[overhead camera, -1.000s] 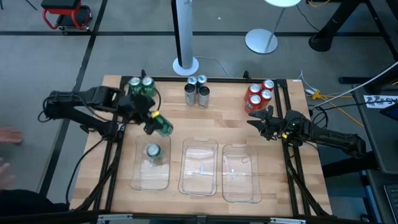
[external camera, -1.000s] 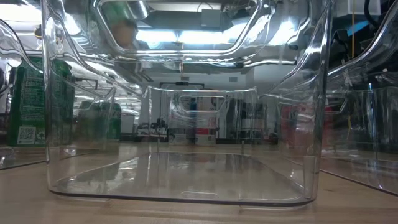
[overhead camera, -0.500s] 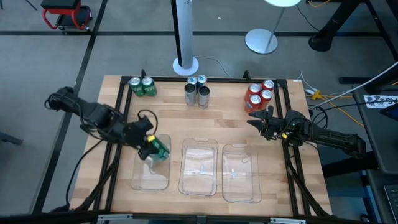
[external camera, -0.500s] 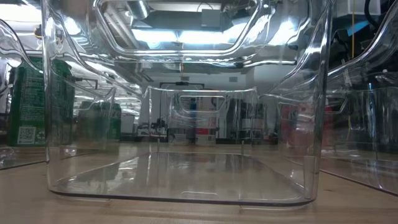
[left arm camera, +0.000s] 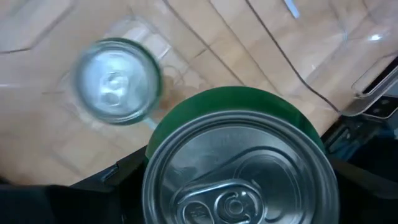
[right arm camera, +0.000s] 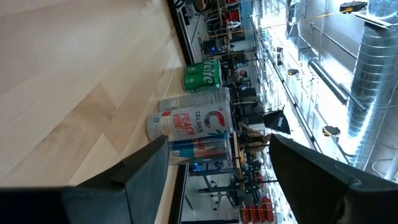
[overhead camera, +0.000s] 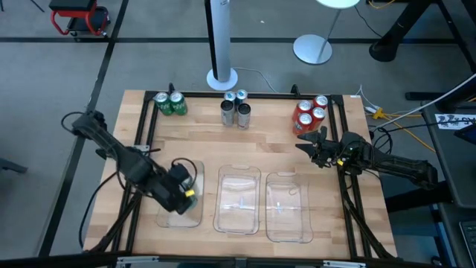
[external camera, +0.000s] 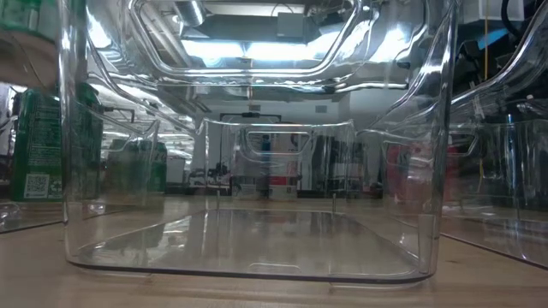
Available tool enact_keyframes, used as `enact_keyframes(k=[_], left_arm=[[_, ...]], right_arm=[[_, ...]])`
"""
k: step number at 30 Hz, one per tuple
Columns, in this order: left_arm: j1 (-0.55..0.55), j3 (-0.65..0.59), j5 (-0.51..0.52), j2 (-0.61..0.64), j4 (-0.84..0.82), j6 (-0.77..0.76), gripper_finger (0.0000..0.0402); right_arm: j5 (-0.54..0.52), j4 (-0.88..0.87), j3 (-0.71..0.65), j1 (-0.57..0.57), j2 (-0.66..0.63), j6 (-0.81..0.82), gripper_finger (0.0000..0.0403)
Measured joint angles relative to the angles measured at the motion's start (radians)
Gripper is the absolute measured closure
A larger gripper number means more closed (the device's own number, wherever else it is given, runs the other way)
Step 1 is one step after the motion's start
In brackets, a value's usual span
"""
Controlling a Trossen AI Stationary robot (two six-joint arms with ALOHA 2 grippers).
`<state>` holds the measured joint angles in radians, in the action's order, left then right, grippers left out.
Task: Sort soda cans
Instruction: Put the bottom left green soda can into the left transparent bin, then put the right green soda can into the left transparent bin
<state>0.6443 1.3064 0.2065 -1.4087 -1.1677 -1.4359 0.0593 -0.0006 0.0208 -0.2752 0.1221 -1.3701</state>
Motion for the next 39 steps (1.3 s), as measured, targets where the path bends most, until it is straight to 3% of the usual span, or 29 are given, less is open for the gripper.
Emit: enact_keyframes(k=[10, 18, 27, 39], left_arm=[[0.036, 0.000, -0.014, -0.180, -0.003, 0.019, 0.0103], [0.036, 0.000, -0.018, -0.249, 0.063, 0.083, 0.0103], [0.036, 0.001, -0.015, -0.256, 0.058, 0.087, 0.0048], [0.017, 0.000, -0.046, -0.184, 0.051, 0.126, 0.0040]], right_arm=[[0.000, 0.000, 0.000, 0.000, 0.000, 0.009, 0.0125], [0.000, -0.001, 0.000, 0.000, 0.000, 0.028, 0.0125], [0.005, -0.001, 0.000, 0.000, 0.000, 0.031, 0.0125], [0.010, -0.001, 0.000, 0.000, 0.000, 0.031, 0.0125]])
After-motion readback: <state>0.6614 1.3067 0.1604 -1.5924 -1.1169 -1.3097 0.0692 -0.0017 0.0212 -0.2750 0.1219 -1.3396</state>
